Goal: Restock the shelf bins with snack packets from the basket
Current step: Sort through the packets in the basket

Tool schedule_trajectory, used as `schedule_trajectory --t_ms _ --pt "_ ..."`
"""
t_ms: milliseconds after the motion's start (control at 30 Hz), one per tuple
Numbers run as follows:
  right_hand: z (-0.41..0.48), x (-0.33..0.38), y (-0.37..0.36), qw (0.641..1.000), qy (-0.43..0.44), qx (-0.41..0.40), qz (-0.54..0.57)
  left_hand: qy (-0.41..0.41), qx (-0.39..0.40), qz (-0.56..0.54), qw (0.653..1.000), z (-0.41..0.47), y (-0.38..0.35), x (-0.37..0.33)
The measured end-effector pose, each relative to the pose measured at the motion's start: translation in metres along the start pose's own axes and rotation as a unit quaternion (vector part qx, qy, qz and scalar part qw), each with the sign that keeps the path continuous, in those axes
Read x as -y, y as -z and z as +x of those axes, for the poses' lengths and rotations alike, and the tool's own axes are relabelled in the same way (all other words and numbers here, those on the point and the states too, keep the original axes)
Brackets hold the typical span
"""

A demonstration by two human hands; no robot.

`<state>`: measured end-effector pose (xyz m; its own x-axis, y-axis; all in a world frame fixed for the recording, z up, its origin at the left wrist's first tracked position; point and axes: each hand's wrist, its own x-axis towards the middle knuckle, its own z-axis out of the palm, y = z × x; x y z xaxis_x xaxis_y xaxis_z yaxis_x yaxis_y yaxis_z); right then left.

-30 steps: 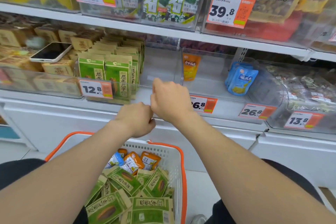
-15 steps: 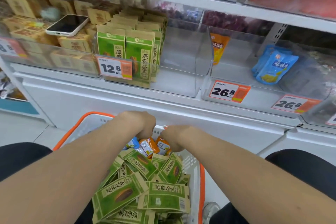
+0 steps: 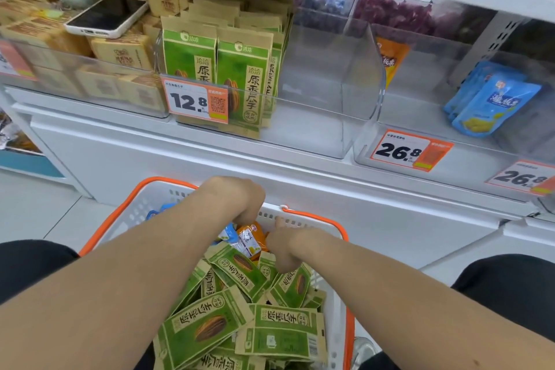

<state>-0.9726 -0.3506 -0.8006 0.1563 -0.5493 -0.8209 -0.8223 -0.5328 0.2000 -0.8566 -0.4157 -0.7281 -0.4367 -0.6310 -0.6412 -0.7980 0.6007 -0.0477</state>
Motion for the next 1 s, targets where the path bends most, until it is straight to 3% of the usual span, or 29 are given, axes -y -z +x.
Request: schedule_trajectory --t_ms 300,400,467,633,700,767,833,867,1000 --pt "-0.028 -0.010 0.011 0.996 -0.006 -0.038 0.083 -0.024 -0.009 0.005 1.000 -0.016 0.008 -0.005" --pt "-0.045 -0.011 0.017 0.986 -0.045 -0.129 0.100 -0.026 -0.012 0.008 1.000 -0.019 0.009 -0.003" --pt "-0.052 -0.014 0.017 0.952 -0.096 -0.221 0.188 -0.029 -0.016 0.008 0.999 -0.022 0.009 -0.002" --pt "-0.076 -0.015 0.023 0.809 -0.181 -0.385 0.406 -0.034 -0.017 -0.040 0.998 -0.034 0.011 -0.002" --pt "-0.084 -0.014 0.025 0.724 -0.195 -0.430 0.503 -0.057 -0.001 -0.093 0.994 -0.042 0.016 -0.005" --pt "-0.095 -0.013 0.030 0.614 -0.191 -0.449 0.621 -0.101 -0.006 -0.169 0.980 -0.050 0.024 -0.011" --pt "-0.107 -0.016 0.034 0.503 -0.194 -0.453 0.710 -0.153 -0.032 -0.239 0.958 -0.058 0.032 -0.021" --pt "-0.115 -0.019 0.035 0.467 -0.194 -0.457 0.732 -0.176 -0.057 -0.275 0.943 -0.062 0.036 -0.025" --pt "-0.147 -0.039 0.037 0.370 -0.197 -0.517 0.746 -0.193 -0.140 -0.451 0.860 -0.073 0.050 -0.034"
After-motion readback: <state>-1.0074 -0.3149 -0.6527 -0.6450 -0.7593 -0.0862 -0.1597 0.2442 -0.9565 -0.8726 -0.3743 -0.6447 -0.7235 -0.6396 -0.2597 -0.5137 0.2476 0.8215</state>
